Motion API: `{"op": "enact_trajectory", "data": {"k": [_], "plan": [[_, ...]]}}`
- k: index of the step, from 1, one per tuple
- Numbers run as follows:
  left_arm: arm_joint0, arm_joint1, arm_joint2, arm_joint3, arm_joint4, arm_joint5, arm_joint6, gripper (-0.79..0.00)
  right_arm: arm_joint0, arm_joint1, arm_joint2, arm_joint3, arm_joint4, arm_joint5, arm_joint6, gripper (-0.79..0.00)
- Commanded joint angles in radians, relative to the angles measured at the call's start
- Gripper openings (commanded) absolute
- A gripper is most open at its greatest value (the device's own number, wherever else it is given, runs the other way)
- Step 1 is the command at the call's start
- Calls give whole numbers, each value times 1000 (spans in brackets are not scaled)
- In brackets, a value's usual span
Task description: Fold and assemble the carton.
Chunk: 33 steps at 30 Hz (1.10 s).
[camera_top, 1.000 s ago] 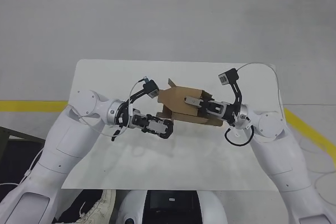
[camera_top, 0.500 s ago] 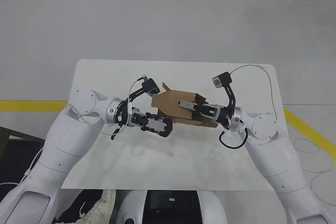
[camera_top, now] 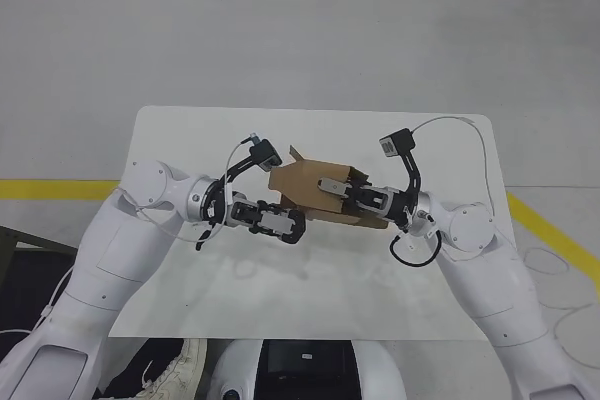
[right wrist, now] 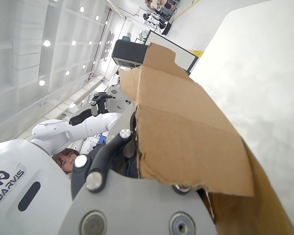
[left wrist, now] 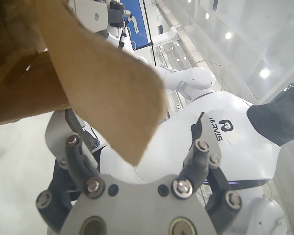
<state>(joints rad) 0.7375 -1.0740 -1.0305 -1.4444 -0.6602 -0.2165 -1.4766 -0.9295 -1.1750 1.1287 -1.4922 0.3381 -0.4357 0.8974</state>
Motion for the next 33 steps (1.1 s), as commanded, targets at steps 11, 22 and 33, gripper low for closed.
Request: {"op": "enact_trajectory", "data": {"k": [11, 22, 33], "plan": [[-7, -5, 13, -7, 12, 0, 7, 0, -1, -4, -9, -12, -5, -10, -24, -785], [-9, -6, 12, -10, 28, 1, 12, 0, -2, -9, -26, -17, -17, -13, -34, -785], [-8, -6, 8, -17, 30, 2, 8, 0, 0, -12, -32, -13, -22, -15, -40, -785]]}}
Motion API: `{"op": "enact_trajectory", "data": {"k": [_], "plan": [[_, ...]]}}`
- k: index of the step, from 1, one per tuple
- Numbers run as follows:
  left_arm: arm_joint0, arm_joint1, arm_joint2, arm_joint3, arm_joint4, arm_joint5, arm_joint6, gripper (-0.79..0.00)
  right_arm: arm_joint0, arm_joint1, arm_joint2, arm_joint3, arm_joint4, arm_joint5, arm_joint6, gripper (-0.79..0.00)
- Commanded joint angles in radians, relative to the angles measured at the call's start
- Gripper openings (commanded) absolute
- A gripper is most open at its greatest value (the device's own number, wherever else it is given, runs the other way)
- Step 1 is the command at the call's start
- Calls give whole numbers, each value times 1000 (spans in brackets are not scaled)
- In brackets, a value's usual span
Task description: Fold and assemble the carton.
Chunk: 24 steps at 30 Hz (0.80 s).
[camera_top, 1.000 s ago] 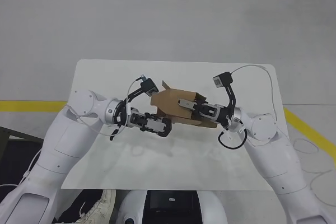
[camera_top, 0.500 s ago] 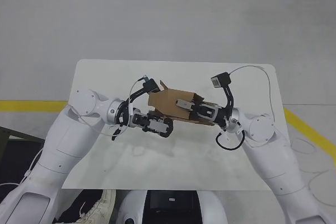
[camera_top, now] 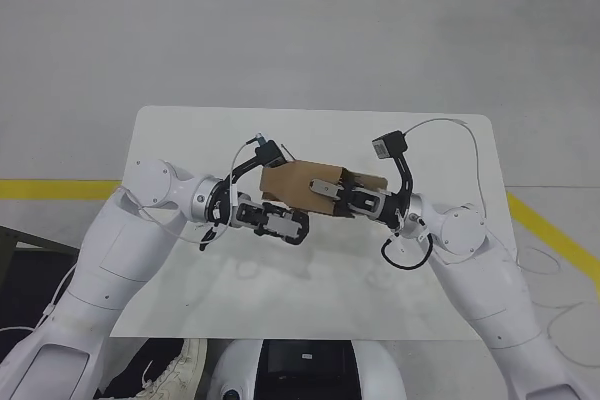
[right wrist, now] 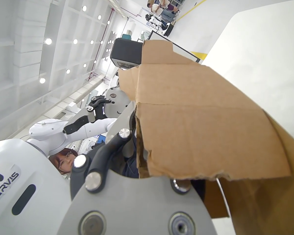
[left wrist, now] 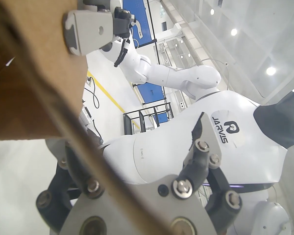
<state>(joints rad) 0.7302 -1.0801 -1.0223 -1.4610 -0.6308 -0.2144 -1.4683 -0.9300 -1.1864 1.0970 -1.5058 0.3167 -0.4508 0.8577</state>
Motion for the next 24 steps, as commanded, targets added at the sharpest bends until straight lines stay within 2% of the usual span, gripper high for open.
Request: {"op": "enact_trajectory", "data": {"k": [1, 10, 24], "plan": [[0, 0, -1, -1, 2, 0, 0, 0, 0, 0, 0, 0, -1, 0, 1, -785], [3, 4, -18, -7, 1, -1, -9, 0, 8, 4, 31, 20, 4, 1, 11, -785], [59, 39, -170, -2, 10, -19, 6, 0, 4, 28, 127, 41, 84, 69, 131, -785]]}}
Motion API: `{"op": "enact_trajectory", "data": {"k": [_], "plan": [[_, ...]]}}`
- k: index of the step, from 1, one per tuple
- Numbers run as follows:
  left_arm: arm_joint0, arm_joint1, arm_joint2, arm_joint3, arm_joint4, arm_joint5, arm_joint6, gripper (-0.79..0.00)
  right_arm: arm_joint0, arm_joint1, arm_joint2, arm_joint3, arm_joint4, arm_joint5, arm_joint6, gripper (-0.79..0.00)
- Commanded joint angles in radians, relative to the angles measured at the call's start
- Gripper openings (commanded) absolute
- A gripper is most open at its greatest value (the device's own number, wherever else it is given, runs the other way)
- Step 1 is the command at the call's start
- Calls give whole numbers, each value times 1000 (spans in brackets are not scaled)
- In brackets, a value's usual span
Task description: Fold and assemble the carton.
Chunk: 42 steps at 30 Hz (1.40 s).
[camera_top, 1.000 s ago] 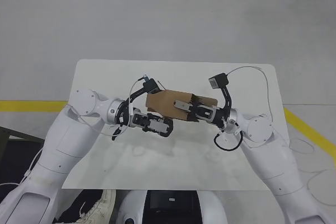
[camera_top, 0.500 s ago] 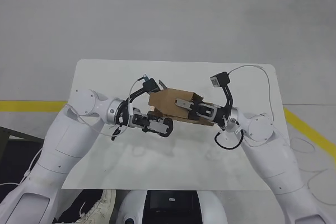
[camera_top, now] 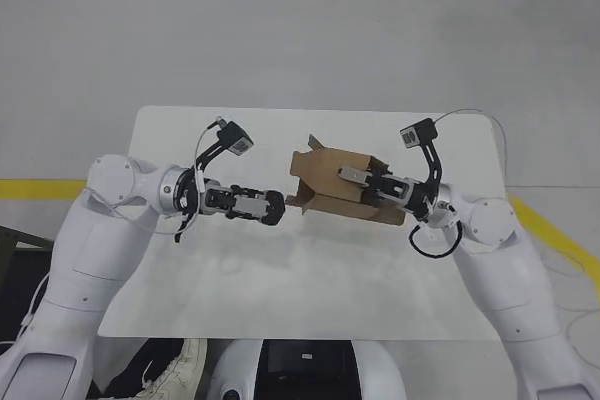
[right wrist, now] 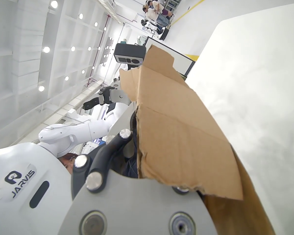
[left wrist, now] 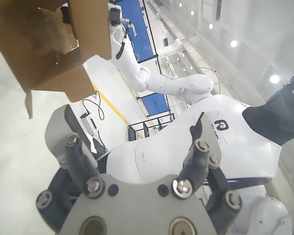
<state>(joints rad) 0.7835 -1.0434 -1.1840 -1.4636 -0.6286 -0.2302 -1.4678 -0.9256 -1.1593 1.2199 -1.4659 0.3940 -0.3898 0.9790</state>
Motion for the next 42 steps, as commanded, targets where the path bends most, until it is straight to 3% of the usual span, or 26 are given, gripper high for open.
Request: {"op": "enact_trajectory", "data": {"k": [1, 8, 21, 23, 25, 29, 34, 42], "plan": [[10, 4, -16, 1, 16, -7, 12, 0, 0, 3, 7, 2, 13, 17, 20, -785], [33, 13, -41, 14, 88, -140, 18, 0, 2, 10, 23, 7, 41, 82, 74, -785], [39, 13, -39, 22, 87, -148, 26, 0, 2, 13, 27, 8, 42, 103, 90, -785], [48, 15, -48, -4, 155, -162, 98, 0, 2, 13, 27, 8, 42, 103, 90, -785], [62, 18, -59, -31, 295, -230, 194, 0, 2, 13, 27, 8, 42, 103, 90, -785], [106, 14, -50, -38, 419, -350, 347, 0, 2, 13, 27, 8, 42, 103, 90, -785], [141, 11, -42, 3, 448, -559, 437, 0, 2, 13, 27, 8, 42, 103, 90, -785], [153, 18, -23, 64, 643, -782, 660, 0, 2, 13, 27, 8, 42, 103, 90, -785]]}}
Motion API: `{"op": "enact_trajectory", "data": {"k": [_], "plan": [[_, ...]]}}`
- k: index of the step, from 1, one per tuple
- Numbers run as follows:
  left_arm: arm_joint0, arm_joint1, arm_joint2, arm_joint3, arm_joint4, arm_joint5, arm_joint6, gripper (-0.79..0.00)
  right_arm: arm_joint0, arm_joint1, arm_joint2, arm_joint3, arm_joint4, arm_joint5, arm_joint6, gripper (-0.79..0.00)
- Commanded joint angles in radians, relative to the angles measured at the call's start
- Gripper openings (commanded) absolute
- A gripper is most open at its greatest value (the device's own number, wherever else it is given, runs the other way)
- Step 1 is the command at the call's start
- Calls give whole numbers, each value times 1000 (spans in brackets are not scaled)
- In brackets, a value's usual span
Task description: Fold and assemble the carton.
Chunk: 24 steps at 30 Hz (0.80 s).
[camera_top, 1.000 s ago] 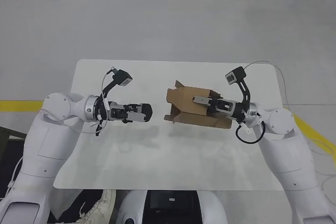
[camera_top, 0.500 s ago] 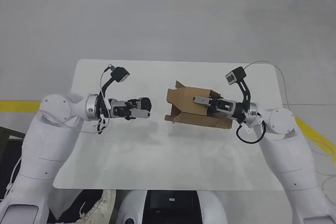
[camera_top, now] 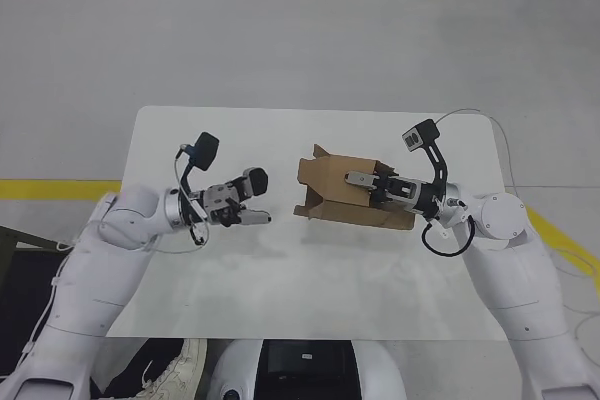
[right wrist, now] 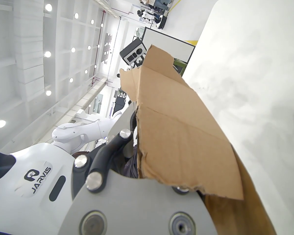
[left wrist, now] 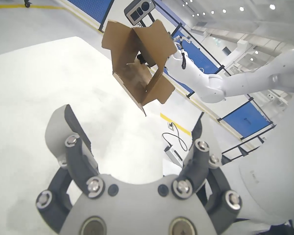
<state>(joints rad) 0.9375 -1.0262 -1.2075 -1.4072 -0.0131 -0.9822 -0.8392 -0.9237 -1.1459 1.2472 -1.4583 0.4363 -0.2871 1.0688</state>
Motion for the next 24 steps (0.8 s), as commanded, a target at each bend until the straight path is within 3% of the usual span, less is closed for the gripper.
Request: {"op": "enact_trajectory", "data": {"k": [1, 9, 15, 24], "plan": [[-5, 0, -3, 5, 48, -30, 47, 0, 0, 0, 0, 0, 0, 0, 0, -785], [23, 2, -30, -112, 330, -30, 231, 0, 0, 0, 0, 0, 0, 0, 0, -785], [49, 10, 8, -163, 562, -30, 432, 0, 0, 0, 0, 0, 0, 0, 0, -785], [41, 39, 66, -144, 958, -30, 881, 0, 0, 0, 0, 0, 0, 0, 0, -785]]}}
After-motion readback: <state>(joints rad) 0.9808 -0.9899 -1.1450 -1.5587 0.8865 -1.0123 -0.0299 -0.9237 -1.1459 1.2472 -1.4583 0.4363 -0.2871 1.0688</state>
